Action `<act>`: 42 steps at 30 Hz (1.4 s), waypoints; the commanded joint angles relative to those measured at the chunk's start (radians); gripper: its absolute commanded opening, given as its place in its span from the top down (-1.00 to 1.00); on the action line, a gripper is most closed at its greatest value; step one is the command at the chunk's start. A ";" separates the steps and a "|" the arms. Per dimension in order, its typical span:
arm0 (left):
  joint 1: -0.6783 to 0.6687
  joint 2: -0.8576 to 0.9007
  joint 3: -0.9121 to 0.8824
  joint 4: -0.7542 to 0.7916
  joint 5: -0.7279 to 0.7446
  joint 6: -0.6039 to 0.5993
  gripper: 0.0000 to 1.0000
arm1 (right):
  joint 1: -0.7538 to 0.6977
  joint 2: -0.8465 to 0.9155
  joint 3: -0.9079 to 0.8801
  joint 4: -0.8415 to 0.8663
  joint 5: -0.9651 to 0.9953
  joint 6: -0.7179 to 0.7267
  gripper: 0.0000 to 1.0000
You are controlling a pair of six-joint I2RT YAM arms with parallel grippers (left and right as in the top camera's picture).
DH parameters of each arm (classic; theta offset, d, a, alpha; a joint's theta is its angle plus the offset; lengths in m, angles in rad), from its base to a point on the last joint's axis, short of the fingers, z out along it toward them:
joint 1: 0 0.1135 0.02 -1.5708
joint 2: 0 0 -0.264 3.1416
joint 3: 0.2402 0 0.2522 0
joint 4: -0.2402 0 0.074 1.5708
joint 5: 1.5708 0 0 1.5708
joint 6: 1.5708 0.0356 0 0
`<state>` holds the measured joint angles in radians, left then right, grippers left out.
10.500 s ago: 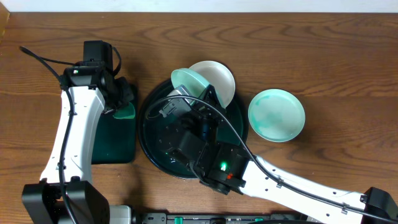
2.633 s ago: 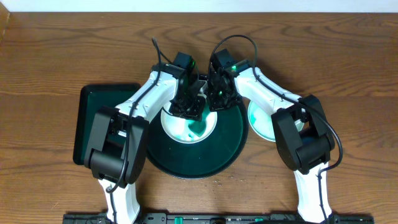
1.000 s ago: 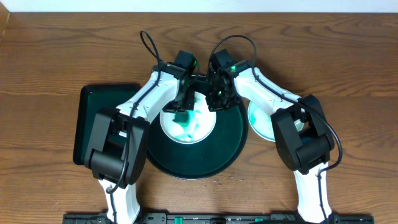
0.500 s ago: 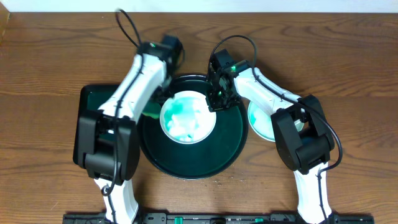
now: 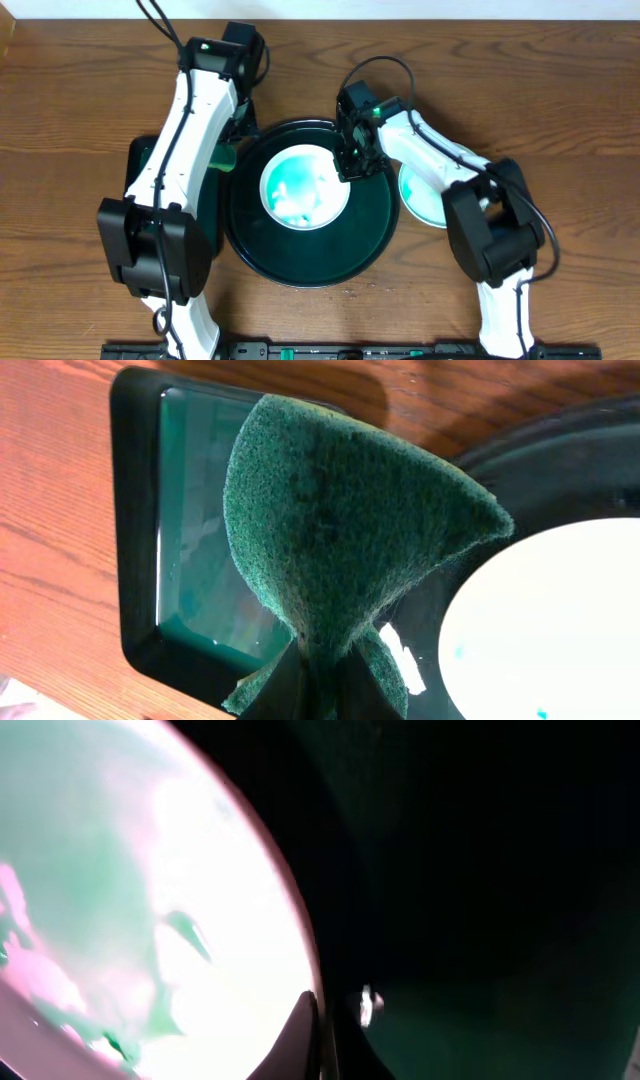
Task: Clean dirty plates on tray and stack at the side
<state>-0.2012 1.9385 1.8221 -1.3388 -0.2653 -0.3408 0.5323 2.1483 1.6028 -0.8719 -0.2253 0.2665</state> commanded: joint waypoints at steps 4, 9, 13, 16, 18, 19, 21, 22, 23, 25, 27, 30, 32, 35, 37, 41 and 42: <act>0.005 -0.015 0.018 -0.005 -0.016 -0.009 0.85 | 0.057 -0.234 0.006 -0.004 0.338 -0.063 0.97; 0.005 -0.015 0.018 -0.005 -0.016 -0.009 0.86 | 0.114 -0.305 0.006 -0.010 0.468 -0.047 0.98; 0.005 -0.015 0.018 -0.005 -0.012 -0.009 0.86 | 0.102 -0.286 0.005 -0.005 0.325 0.019 0.98; 0.005 -0.015 0.018 -0.005 -0.008 -0.009 0.85 | 0.075 -0.245 0.005 0.009 0.206 0.026 0.89; 0.005 -0.015 0.018 -0.005 -0.008 -0.009 0.85 | 0.055 -0.212 0.005 0.010 0.142 0.029 0.72; 0.005 -0.015 0.018 -0.005 -0.009 -0.009 0.85 | 0.044 -0.193 0.005 0.009 0.111 0.029 0.65; 0.005 -0.015 0.018 -0.005 -0.009 -0.009 0.86 | 0.023 -0.154 0.005 0.010 0.051 0.029 0.43; 0.005 -0.015 0.018 -0.004 -0.009 -0.009 0.86 | 0.014 -0.134 0.005 0.011 0.025 0.029 0.39; 0.005 -0.015 0.018 -0.004 -0.008 -0.009 0.85 | 0.005 -0.116 0.005 0.011 0.004 0.029 0.35; 0.005 -0.015 0.018 -0.003 -0.009 -0.009 0.86 | -0.011 -0.078 0.005 0.014 -0.028 0.029 0.32; 0.005 -0.015 0.018 -0.003 -0.009 -0.009 0.85 | -0.019 -0.042 0.005 0.021 -0.050 0.029 0.32; 0.005 -0.015 0.018 -0.003 -0.009 -0.009 0.85 | -0.021 0.005 0.005 0.038 -0.070 0.029 0.37; 0.005 -0.015 0.018 -0.003 -0.009 -0.009 0.86 | -0.020 0.029 0.005 0.046 -0.080 0.028 0.42; 0.005 -0.015 0.018 -0.003 -0.009 -0.009 0.86 | -0.017 0.051 0.005 0.050 -0.095 0.029 0.55; 0.005 -0.015 0.018 -0.003 -0.009 -0.009 0.85 | -0.015 0.058 0.005 0.050 -0.094 0.029 0.74; 0.005 -0.015 0.018 -0.003 -0.009 -0.009 0.85 | -0.016 0.058 0.005 0.053 -0.093 0.029 0.97; 0.005 -0.015 0.018 -0.003 -0.009 -0.009 0.85 | -0.016 0.057 0.005 0.053 -0.093 0.029 0.98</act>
<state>-0.1982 1.9385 1.8221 -1.3380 -0.2646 -0.3408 0.5117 2.1990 1.6085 -0.8246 -0.3008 0.2890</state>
